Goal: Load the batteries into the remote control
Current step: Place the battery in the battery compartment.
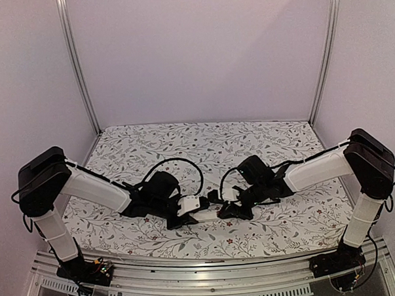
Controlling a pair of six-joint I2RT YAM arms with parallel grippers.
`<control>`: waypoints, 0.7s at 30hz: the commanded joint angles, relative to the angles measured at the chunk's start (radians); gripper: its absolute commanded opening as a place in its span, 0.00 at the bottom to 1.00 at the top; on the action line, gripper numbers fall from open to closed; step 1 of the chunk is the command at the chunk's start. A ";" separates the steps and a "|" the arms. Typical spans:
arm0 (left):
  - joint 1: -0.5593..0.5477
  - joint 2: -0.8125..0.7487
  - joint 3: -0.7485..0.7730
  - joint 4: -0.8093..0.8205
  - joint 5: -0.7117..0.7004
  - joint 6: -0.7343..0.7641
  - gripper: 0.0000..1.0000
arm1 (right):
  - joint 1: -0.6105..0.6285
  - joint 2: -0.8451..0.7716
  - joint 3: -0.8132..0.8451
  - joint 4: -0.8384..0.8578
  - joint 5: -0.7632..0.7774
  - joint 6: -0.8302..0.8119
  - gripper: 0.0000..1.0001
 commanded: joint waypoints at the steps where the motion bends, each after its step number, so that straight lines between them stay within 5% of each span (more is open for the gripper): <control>1: -0.006 -0.001 0.008 -0.047 -0.016 0.008 0.00 | 0.008 0.027 0.017 -0.080 0.041 -0.014 0.18; 16: -0.029 0.024 0.013 -0.021 -0.012 -0.039 0.00 | 0.006 -0.135 0.068 -0.014 -0.022 0.109 0.35; 21: -0.042 0.044 0.023 -0.010 -0.039 -0.084 0.00 | -0.036 -0.198 0.082 0.017 0.113 0.383 0.34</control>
